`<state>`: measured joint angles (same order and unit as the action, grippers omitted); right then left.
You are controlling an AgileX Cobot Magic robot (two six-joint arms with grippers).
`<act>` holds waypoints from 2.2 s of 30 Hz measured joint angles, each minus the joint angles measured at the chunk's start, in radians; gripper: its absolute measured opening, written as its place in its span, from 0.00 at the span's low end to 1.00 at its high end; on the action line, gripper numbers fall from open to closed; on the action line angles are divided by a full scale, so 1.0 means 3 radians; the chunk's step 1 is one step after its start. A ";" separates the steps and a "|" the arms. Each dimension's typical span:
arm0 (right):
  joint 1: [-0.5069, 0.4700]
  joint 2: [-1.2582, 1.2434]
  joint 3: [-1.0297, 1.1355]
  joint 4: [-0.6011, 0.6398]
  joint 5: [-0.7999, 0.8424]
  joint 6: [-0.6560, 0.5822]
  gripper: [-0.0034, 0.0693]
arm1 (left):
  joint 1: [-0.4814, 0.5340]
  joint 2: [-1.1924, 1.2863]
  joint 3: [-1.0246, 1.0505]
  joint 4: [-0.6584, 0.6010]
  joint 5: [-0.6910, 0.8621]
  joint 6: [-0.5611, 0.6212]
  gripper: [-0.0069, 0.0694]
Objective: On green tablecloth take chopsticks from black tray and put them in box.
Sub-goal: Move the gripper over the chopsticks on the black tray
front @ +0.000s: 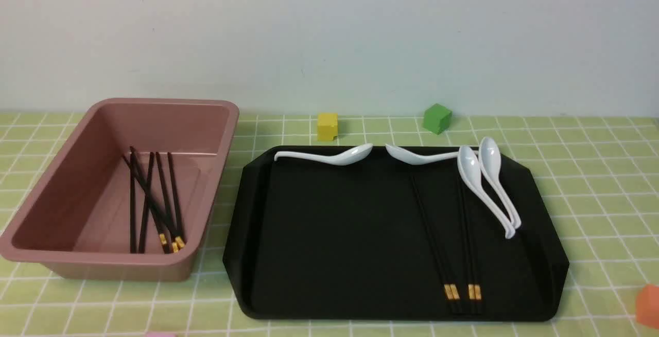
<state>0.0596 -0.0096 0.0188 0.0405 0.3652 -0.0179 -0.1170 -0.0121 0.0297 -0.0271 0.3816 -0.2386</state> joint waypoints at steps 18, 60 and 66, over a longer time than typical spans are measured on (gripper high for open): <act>0.0000 0.0000 0.0000 0.0000 0.0000 0.0000 0.25 | 0.0000 0.0000 0.0000 0.0000 0.0000 0.0000 0.40; 0.0000 0.0733 -0.1459 0.1436 0.0581 0.0653 0.09 | 0.0000 0.0000 0.0000 0.0000 0.0000 0.0000 0.40; 0.0000 0.2006 -0.2166 0.0557 0.1761 0.0642 0.03 | 0.0000 0.0000 0.0000 0.0000 0.0000 0.0000 0.40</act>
<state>0.0596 0.5921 -0.6310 0.2076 0.8934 0.1748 -0.1170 -0.0121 0.0297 -0.0271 0.3816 -0.2386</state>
